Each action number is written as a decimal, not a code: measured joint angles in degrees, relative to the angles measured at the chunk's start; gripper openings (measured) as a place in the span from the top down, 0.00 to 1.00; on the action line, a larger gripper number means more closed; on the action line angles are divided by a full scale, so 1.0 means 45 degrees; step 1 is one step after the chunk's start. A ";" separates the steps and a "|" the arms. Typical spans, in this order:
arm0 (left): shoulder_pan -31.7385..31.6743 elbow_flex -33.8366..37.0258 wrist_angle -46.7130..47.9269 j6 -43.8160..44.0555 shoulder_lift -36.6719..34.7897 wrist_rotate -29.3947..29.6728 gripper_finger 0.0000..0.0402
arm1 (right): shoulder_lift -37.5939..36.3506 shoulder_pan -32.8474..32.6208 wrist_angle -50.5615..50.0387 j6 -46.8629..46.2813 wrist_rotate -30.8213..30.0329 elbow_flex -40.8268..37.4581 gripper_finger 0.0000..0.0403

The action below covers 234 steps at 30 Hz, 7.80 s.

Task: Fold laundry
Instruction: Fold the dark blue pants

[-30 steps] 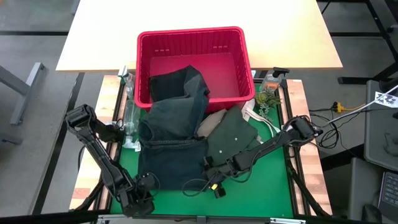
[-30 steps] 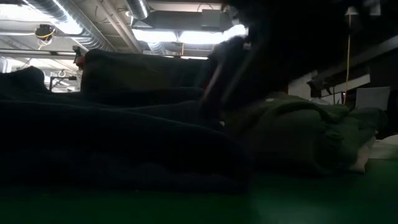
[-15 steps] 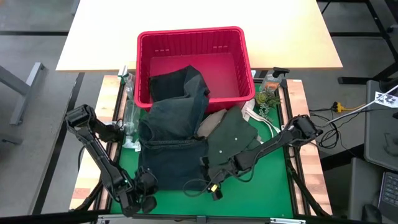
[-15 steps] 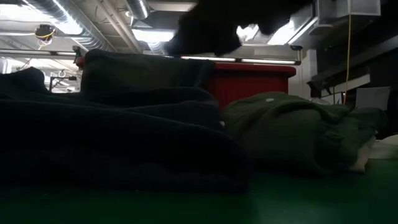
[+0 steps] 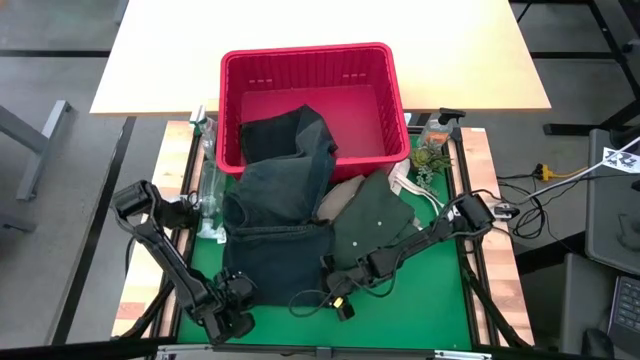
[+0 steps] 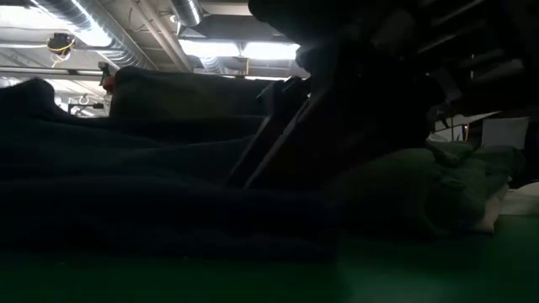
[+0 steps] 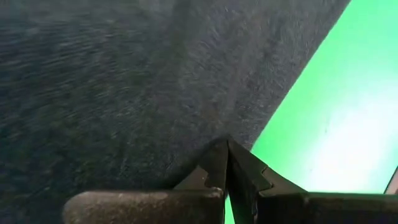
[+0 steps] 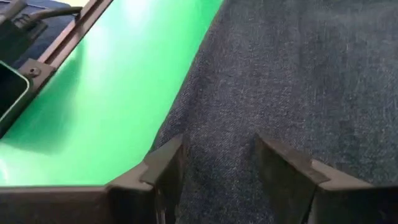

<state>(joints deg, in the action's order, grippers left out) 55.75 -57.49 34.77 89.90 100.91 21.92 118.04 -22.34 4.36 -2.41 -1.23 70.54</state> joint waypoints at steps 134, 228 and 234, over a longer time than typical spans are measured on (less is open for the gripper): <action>0.0125 -0.1316 -0.0295 0.1550 0.0518 0.0857 1.00 | -0.4471 0.0970 -0.4116 0.0700 -0.0933 -0.0005 0.52; -0.9890 -0.1316 -0.5737 -0.9936 -0.1425 0.6520 0.65 | -0.8616 0.0970 -0.9977 0.1499 -0.5810 0.0005 0.52; -1.0388 -0.1321 -0.5505 -0.9751 -0.1430 0.5333 0.65 | -0.8616 0.0970 -0.9972 0.1499 -0.5809 0.0005 0.52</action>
<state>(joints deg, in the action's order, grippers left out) 9.00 -63.44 10.00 46.02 94.48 45.92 79.26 -17.98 -40.51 4.34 -27.37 70.57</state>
